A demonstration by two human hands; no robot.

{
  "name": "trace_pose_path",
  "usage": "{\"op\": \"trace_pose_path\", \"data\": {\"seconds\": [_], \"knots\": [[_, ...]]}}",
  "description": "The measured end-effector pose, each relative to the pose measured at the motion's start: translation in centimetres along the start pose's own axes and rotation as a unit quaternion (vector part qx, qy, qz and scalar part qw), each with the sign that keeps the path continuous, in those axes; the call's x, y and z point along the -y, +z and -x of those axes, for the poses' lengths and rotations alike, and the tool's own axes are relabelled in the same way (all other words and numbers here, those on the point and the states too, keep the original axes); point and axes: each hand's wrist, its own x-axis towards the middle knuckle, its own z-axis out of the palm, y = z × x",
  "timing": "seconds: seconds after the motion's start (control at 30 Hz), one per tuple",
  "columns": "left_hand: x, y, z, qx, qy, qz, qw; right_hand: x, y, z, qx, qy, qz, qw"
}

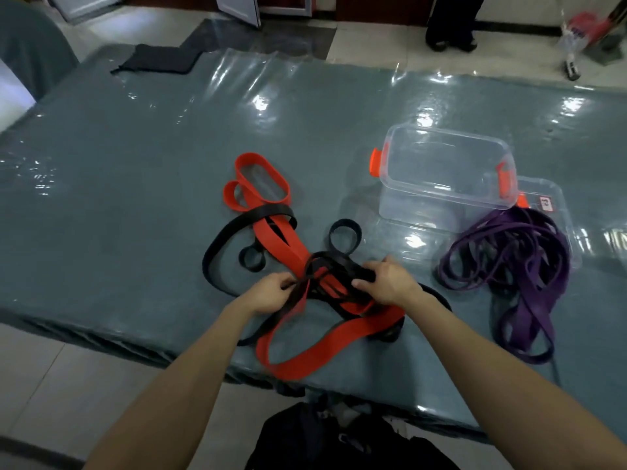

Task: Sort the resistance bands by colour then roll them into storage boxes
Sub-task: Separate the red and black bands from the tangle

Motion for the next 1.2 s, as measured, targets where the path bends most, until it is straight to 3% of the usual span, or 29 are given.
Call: {"op": "trace_pose_path", "data": {"seconds": [0.07, 0.13, 0.17, 0.23, 0.3, 0.4, 0.5, 0.6, 0.73, 0.83, 0.97, 1.07, 1.2], "knots": [[-0.3, 0.2, 0.7, -0.026, -0.066, 0.167, 0.983, -0.1, 0.4, 0.3, -0.02, -0.025, -0.012, 0.999], [-0.8, 0.4, 1.2, -0.056, -0.155, 0.37, 0.914, -0.2, 0.7, 1.4, -0.054, -0.057, -0.044, 0.996], [-1.1, 0.5, 1.1, -0.058, -0.17, 0.414, 0.892, -0.1, 0.9, 2.1, -0.06, -0.062, -0.052, 0.995], [-1.9, 0.7, 0.8, -0.051, -0.137, 0.355, 0.923, -0.1, 1.5, 3.2, -0.053, -0.063, -0.045, 0.996], [-2.6, 1.3, 0.3, -0.061, -0.095, 0.203, 0.973, 0.1, 2.2, 3.7, -0.051, -0.058, -0.014, 0.997], [-3.8, 1.5, 0.3, -0.073, -0.081, 0.083, 0.991, 0.4, 2.1, 3.6, -0.089, -0.016, -0.022, 0.996], [-3.8, 1.2, 1.4, -0.073, -0.063, 0.103, 0.99, 0.6, 1.1, 3.1, -0.063, 0.035, -0.069, 0.995], [-3.5, 0.9, 2.6, -0.096, -0.048, 0.182, 0.977, 0.8, 1.7, 2.6, -0.02, 0.033, -0.031, 0.999], [-4.1, 0.8, 3.6, -0.13, -0.031, 0.227, 0.965, 0.9, 2.7, 2.9, -0.042, 0.037, -0.041, 0.998], [-5.0, 0.1, 4.0, -0.146, -0.027, 0.273, 0.95, 0.7, 2.0, 2.8, -0.044, 0.055, -0.107, 0.992], [-6.7, -2.3, 4.4, -0.211, 0.015, 0.349, 0.913, 1.8, -0.1, 2.6, -0.125, 0.044, -0.231, 0.964], [-8.7, -6.2, 5.0, -0.233, 0.089, 0.372, 0.894, 4.7, -3.8, 2.5, -0.131, 0.009, -0.317, 0.939], [-11.6, -11.1, 6.7, -0.205, 0.19, 0.333, 0.901, 8.7, -10.5, 2.5, -0.027, -0.02, -0.587, 0.809]]}}
